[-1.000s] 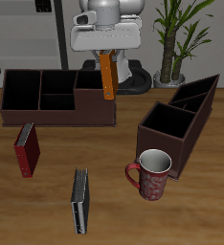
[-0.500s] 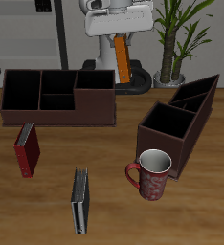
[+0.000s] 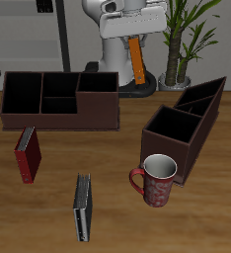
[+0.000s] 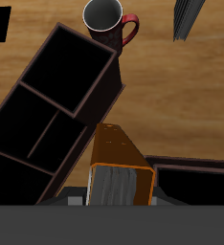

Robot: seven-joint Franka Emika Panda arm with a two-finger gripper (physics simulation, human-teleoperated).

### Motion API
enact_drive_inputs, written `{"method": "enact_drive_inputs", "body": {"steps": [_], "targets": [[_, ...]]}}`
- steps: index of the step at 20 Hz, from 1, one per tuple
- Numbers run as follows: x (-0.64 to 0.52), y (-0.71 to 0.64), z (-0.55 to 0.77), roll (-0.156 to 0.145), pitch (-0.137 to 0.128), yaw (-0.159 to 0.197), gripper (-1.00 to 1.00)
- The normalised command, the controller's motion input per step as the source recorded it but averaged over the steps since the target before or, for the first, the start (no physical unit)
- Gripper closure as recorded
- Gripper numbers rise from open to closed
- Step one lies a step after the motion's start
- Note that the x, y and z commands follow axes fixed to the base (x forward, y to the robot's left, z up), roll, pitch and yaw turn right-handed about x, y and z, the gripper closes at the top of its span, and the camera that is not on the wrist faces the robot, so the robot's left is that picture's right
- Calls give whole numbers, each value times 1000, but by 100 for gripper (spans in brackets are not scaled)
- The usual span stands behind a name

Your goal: Place the orange book into the left desk caddy's left compartment

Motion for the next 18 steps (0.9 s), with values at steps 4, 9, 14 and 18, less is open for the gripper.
{"method": "enact_drive_inputs", "body": {"steps": [4,9,14,18], "targets": [[-221,236,20,10,-1,-28,100],[-159,268,-19,33,-7,-7,100],[-38,345,-158,42,25,-22,100],[-45,364,-162,59,29,-11,100]]}}
